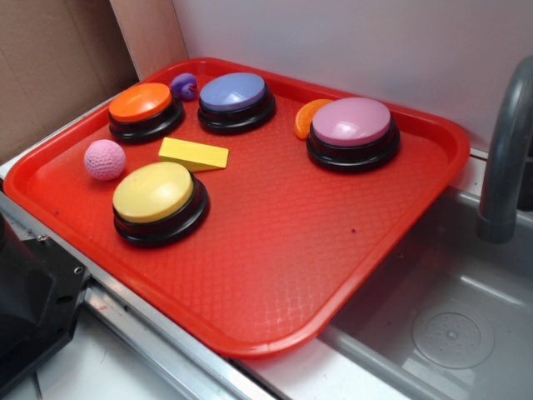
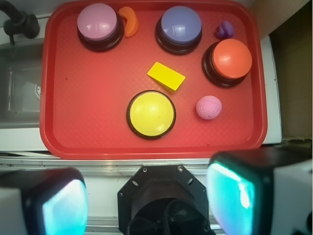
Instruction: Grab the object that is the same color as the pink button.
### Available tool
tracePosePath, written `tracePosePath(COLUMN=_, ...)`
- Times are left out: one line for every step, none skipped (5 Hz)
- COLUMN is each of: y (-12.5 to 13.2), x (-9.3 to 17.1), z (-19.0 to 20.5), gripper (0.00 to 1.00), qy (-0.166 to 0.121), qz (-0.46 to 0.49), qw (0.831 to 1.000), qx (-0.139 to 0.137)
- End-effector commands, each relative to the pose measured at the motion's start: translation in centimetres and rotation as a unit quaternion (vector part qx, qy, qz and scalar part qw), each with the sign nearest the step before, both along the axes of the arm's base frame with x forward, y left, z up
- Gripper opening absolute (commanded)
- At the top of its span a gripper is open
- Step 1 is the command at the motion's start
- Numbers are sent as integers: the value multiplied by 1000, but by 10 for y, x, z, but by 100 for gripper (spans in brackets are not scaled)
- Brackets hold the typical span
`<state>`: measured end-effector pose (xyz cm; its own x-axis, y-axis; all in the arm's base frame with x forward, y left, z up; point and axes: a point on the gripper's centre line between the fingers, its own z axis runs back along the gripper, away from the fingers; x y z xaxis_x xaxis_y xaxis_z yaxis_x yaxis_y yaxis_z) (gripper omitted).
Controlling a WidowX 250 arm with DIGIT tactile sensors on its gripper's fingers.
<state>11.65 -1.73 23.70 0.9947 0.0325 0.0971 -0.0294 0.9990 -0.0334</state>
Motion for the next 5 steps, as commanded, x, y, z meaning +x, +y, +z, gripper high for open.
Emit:
tracePosePath(y=42, x=20, z=-32, gripper=100, qy=-15, qz=61, qw=998, qx=4)
tracePosePath(y=66, x=33, z=-59, gripper=100, qy=-21, qz=87, qw=996, qx=-3)
tracePosePath(y=79, x=41, z=-82, gripper=100, qy=-17, qz=114, qw=993, qx=12)
tracePosePath(y=91, x=49, z=-110, gripper=100, qy=-22, qz=130, qw=991, qx=0)
tracePosePath(y=98, x=52, z=-133, gripper=100, qy=-18, qz=140, qw=990, qx=-1)
